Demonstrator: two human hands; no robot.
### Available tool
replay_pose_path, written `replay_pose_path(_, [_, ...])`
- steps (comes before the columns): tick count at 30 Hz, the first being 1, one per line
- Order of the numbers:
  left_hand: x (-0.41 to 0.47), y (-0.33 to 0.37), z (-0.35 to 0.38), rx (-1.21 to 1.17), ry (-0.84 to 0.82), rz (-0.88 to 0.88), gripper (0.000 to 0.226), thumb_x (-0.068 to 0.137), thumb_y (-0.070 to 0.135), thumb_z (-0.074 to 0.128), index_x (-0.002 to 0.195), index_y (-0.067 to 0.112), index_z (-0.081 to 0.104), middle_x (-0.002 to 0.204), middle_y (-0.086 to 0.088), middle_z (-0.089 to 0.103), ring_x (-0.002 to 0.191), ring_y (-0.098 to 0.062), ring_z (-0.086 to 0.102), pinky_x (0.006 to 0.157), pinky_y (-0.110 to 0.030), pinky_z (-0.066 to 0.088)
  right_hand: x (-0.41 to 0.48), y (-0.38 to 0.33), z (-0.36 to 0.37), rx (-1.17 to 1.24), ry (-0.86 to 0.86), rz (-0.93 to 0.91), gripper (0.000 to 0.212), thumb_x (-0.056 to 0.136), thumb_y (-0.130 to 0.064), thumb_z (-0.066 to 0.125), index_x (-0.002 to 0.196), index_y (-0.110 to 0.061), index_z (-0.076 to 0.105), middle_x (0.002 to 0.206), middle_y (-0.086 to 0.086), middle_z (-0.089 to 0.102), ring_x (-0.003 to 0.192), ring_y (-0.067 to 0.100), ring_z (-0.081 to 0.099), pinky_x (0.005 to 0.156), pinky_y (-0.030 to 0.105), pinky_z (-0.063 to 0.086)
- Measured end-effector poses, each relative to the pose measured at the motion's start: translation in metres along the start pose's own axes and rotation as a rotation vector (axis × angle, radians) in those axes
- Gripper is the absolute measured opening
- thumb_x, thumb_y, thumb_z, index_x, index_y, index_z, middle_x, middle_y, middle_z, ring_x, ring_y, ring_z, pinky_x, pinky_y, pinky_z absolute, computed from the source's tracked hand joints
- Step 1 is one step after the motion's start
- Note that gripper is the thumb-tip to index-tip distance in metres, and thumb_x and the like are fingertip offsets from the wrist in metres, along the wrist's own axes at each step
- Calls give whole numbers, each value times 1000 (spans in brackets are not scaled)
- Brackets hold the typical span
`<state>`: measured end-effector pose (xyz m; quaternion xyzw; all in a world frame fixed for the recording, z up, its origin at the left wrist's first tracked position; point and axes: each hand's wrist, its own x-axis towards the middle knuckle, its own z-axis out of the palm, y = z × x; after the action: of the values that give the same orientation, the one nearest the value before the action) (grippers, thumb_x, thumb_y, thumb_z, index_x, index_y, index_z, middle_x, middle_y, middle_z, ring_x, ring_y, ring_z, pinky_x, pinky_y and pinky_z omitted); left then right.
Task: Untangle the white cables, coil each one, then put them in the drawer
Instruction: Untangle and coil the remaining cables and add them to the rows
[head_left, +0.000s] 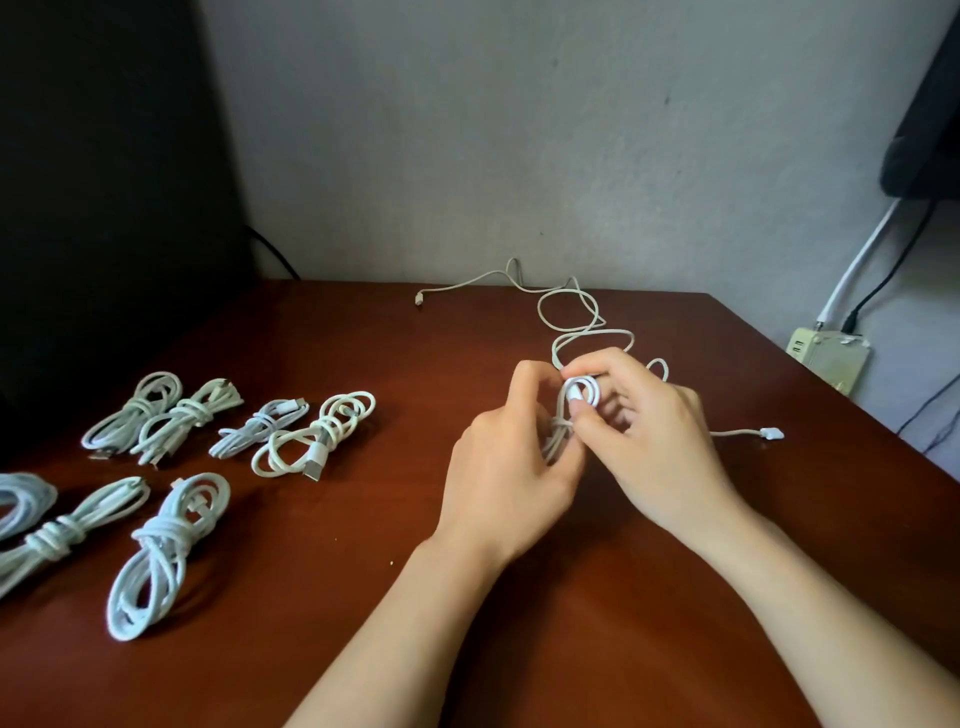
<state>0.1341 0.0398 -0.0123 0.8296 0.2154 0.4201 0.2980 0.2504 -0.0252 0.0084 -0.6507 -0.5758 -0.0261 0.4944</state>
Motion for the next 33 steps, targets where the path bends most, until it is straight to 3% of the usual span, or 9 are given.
replay_pose_path(9, [-1,-7,5,119,19,26,48,84,35,47,131,36,38,74,0,67,64,-25,62,62,-43,52,-1,2,0,18,-9,-27,27,84,-7,66,97,-27,54,74,-8,65,66,10,63,67,30,53])
replay_pose_path(15, [-1,-8,6,231,58,117,41,83,31,45,123,31,38,65,-2,63,54,-29,58,51,-41,50,1,0,-5,23,-7,6,27,77,-9,75,88,-27,57,65,-4,68,59,7,65,65,23,54])
replay_pose_path(18, [0,-9,5,262,49,139,33,84,32,45,115,28,33,63,-3,62,52,-30,57,49,-41,49,1,-1,-5,-8,20,7,25,74,-11,77,81,-26,59,60,-10,66,56,2,64,61,17,52])
replay_pose_path(23, [-1,-6,7,243,17,124,29,83,31,45,109,21,38,63,-4,60,55,-33,57,50,-42,48,1,1,-9,-79,15,-43,18,72,-7,77,80,-17,64,58,-6,66,53,1,64,59,30,55])
replay_pose_path(27, [-1,-5,7,222,-27,97,31,78,30,45,105,15,43,65,-8,61,59,-36,56,54,-45,48,2,4,-9,-159,10,-91,9,68,-19,72,75,-17,65,58,-4,66,53,2,64,56,33,55])
replay_pose_path(33, [-2,-3,10,141,19,89,27,83,29,47,105,15,51,63,-7,65,60,-33,62,57,-43,52,4,5,-9,-96,105,-27,26,66,-1,79,64,-22,64,62,-5,69,55,0,61,55,21,52])
